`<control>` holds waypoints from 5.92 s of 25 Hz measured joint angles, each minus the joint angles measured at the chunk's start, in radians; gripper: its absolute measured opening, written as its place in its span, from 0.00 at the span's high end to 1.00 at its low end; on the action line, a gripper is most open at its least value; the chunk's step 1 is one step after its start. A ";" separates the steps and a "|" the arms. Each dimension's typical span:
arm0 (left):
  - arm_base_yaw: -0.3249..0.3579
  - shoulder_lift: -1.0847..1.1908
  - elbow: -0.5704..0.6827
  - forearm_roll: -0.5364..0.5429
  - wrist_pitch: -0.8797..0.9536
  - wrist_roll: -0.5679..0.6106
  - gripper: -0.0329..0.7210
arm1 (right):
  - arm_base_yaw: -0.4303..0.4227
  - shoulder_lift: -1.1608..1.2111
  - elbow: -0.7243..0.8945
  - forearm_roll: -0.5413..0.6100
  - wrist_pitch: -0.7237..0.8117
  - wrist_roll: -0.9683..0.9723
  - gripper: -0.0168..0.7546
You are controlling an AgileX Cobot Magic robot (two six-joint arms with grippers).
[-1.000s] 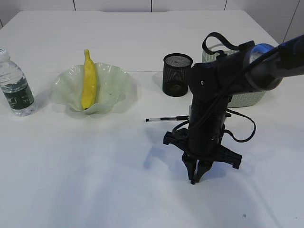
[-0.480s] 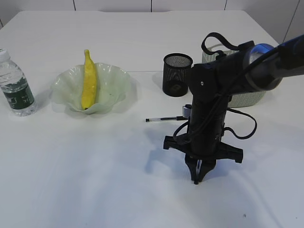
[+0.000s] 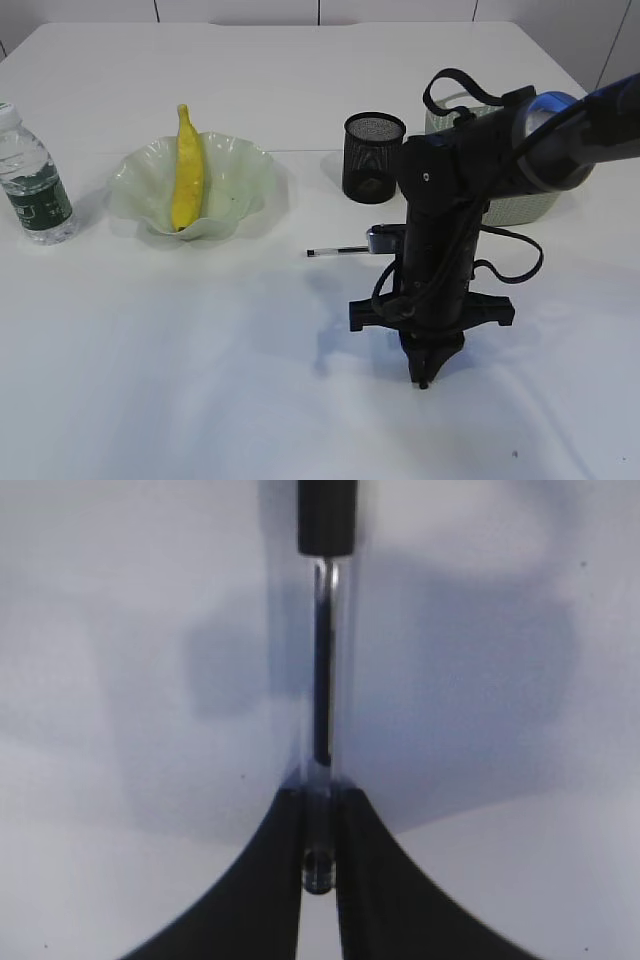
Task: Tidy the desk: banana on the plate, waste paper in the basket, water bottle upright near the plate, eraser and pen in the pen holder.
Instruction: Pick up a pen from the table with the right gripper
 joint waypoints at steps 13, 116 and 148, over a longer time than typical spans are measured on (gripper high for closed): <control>0.000 0.000 0.000 -0.002 0.000 0.000 0.20 | 0.000 0.000 0.000 -0.008 0.005 -0.077 0.78; 0.000 0.056 0.000 -0.066 0.008 0.000 0.26 | -0.018 0.160 -0.318 -0.227 0.009 -0.088 0.65; 0.000 0.056 0.000 -0.084 0.017 0.000 0.26 | -0.018 0.171 -0.492 -0.106 0.127 -0.088 0.91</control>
